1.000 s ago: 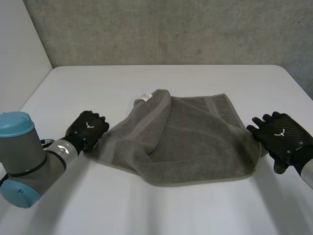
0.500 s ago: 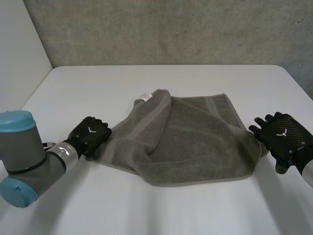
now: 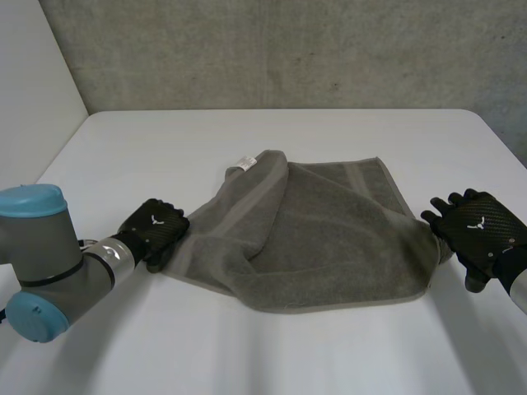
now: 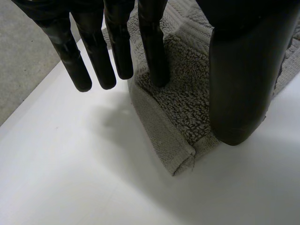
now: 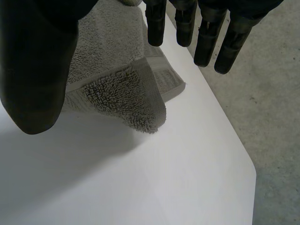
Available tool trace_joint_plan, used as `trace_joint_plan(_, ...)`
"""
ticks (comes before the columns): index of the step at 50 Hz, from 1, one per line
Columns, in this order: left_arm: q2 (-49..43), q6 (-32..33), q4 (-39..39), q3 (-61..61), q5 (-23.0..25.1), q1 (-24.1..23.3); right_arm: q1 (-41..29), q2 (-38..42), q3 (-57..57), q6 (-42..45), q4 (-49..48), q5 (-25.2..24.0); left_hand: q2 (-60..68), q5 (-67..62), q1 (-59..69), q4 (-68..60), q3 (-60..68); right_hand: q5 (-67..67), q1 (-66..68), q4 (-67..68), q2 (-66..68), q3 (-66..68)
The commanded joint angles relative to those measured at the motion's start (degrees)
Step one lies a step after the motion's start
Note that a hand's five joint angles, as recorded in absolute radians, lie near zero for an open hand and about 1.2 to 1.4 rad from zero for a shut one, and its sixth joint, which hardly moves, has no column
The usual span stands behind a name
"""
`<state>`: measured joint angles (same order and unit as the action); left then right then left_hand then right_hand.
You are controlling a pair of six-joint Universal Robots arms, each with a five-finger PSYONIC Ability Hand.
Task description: Fold the towel.
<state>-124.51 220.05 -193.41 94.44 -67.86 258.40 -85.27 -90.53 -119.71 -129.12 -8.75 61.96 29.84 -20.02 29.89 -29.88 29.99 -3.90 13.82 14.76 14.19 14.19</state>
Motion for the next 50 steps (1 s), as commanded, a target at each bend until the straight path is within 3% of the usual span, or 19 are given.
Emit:
trace_joint_plan(1,-0.30,-0.06,0.05,-0.14,-0.08,-0.09,0.10,0.01,-0.09,0.01,-0.39,0.00,13.17,-13.00,13.13,-13.13,13.02,3.90,-3.82,-4.76,-4.19,-4.19)
trace_joint_plan(5,-0.30,-0.06,1.02,-0.23,0.01,-0.09,0.10,0.01,-0.09,0.01,-0.39,0.00,21.07,-20.89,21.02,-21.03,20.92,3.90,-3.82,-4.76,-4.19,-4.19)
trace_joint_plan(17,-0.30,-0.23,2.87,-0.58,0.09,-0.09,0.10,0.01,-0.26,0.01,-0.39,0.00,21.08,-20.90,21.03,-21.04,20.93,3.90,-3.82,-4.76,-4.19,-4.19)
trace_joint_plan(26,0.40,-0.41,3.30,-0.66,0.18,-0.18,0.10,0.18,-0.35,0.01,-0.39,0.00,28.30,-28.12,28.25,-28.26,28.15,3.90,-3.82,-4.76,-4.19,-4.19)
trace_joint_plan(36,1.11,-0.59,8.49,-1.63,3.26,-0.18,0.01,0.18,-0.44,0.01,-0.39,0.00,31.34,-31.16,31.29,-31.30,31.19,3.90,-3.82,-4.76,-4.19,-4.19)
trace_joint_plan(42,0.49,-0.59,8.93,-1.81,3.78,-0.18,0.01,0.18,-0.53,0.01,-0.39,0.00,40.42,-40.25,40.38,-40.38,40.27,3.90,-3.82,-4.76,-4.19,-4.19)
trace_joint_plan(44,0.40,-0.67,8.93,-1.81,3.70,-0.09,0.01,0.09,-0.53,0.01,-0.39,0.00,50.11,-49.93,50.06,-50.06,49.95,3.90,-3.82,-4.76,-4.19,-4.19)
trace_joint_plan(50,1.37,-0.85,9.02,-1.72,3.70,0.09,0.01,-0.08,-0.53,-0.08,-0.30,0.00,50.16,-49.98,50.11,-50.12,50.01,3.90,-3.82,-4.76,-4.19,-4.19)
